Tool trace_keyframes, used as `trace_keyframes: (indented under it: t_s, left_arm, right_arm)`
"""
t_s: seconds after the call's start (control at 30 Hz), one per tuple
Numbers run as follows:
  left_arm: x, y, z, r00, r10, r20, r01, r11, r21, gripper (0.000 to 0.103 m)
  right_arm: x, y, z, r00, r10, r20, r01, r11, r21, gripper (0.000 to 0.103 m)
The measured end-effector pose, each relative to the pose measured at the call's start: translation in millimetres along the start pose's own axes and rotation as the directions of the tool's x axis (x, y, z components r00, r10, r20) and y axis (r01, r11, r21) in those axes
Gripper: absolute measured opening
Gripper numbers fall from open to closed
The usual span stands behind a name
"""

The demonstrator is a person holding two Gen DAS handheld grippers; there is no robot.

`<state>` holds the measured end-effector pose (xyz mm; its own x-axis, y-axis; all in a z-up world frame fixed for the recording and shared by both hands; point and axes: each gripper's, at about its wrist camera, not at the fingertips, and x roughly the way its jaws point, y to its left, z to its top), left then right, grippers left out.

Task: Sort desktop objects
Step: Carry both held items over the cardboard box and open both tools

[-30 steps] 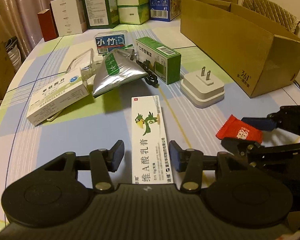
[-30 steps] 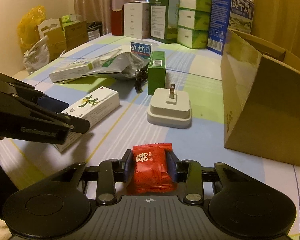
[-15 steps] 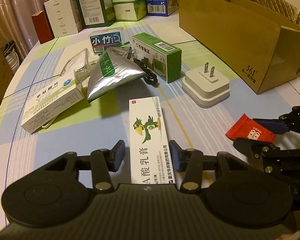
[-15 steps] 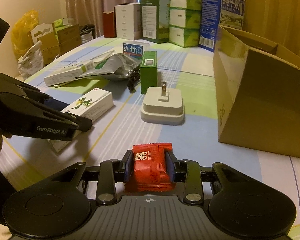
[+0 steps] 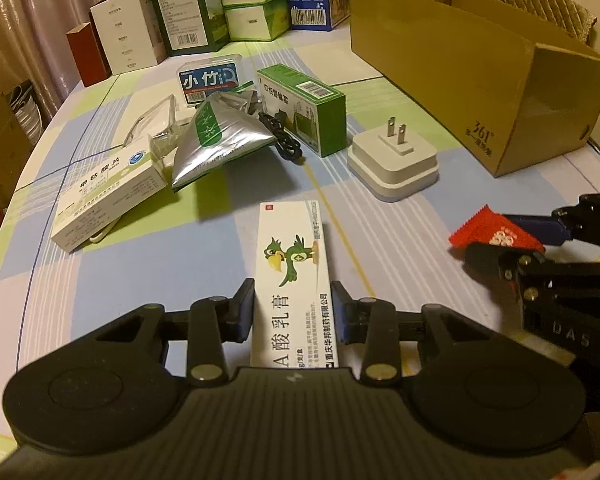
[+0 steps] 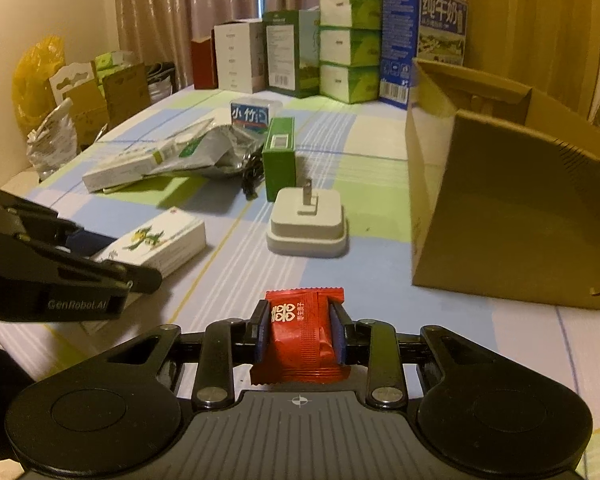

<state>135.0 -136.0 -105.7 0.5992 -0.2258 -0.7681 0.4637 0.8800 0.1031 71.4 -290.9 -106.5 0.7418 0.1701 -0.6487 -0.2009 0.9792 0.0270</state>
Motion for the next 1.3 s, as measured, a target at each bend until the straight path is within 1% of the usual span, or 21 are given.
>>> trace_keyframes:
  t_s: [0.33, 0.47, 0.6, 0.73, 0.9, 1.07, 1.17, 1.3]
  left_arm:
    - [-23, -7, 2, 1.0, -0.003, 0.028, 0.003, 1.0, -0.002, 0.033]
    - [-38, -8, 7, 0.999, -0.011, 0.049, 0.012, 1.0, -0.01, 0.033]
    - [-56, -12, 23, 0.996, -0.023, 0.084, 0.024, 1.0, -0.008, 0.033]
    - [-75, -19, 47, 0.991, -0.048, 0.128, 0.047, 0.999, 0.006, 0.033]
    - [-91, -35, 88, 0.978, -0.085, 0.189, 0.08, 0.996, 0.034, 0.033]
    - [-89, -61, 130, 0.963, -0.146, 0.227, 0.134, 0.989, 0.065, 0.033]
    - [-81, -80, 153, 0.954, -0.184, 0.237, 0.168, 0.982, 0.088, 0.033]
    - [-60, -105, 180, 0.943, -0.231, 0.239, 0.21, 0.972, 0.109, 0.033]
  right_arm:
    - [-32, -4, 6, 0.998, -0.039, 0.043, 0.039, 0.999, 0.006, 0.028]
    - [-45, -4, 14, 0.996, -0.046, 0.075, 0.045, 0.999, 0.013, 0.028]
    - [-60, -4, 30, 0.99, -0.053, 0.132, 0.053, 0.999, 0.004, 0.028]
    - [-78, -14, 54, 0.976, -0.078, 0.202, 0.08, 0.997, -0.002, 0.028]
    - [-97, -44, 85, 0.951, -0.142, 0.276, 0.145, 0.989, 0.008, 0.028]
    - [-98, -96, 110, 0.93, -0.223, 0.291, 0.218, 0.975, 0.048, 0.028]
    - [-93, -127, 118, 0.929, -0.25, 0.274, 0.238, 0.968, 0.075, 0.028]
    - [-76, -159, 121, 0.938, -0.26, 0.228, 0.238, 0.964, 0.118, 0.028]
